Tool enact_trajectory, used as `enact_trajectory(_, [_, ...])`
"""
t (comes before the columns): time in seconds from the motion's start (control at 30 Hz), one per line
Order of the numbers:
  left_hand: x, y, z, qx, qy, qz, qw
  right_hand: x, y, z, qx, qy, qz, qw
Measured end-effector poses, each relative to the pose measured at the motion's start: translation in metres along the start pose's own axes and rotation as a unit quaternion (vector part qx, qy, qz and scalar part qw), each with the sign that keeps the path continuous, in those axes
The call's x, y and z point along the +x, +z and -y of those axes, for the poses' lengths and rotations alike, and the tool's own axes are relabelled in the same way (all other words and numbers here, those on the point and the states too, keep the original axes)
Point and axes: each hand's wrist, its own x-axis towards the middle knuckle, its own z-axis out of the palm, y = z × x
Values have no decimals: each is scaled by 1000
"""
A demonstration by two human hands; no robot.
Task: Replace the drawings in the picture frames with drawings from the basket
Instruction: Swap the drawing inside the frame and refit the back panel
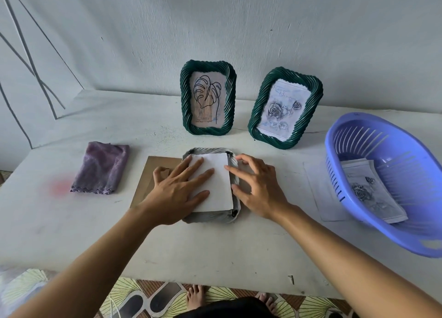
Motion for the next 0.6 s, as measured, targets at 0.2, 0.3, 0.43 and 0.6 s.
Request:
enact_trajectory(0.2, [3, -5, 9, -5, 41, 12, 999, -1, -1, -1, 28, 2, -6, 1000])
enact_trajectory(0.3, [4, -5, 9, -9, 44, 3, 999, -1, -3, 0, 31, 2, -7, 1000])
enact_trajectory(0.43, [3, -6, 9, -17, 44, -2, 999, -1, -4, 0, 31, -8, -15, 999])
enact_trajectory(0.6, [4, -6, 11, -27, 37, -1, 999, -1, -4, 1, 35, -11, -21, 999])
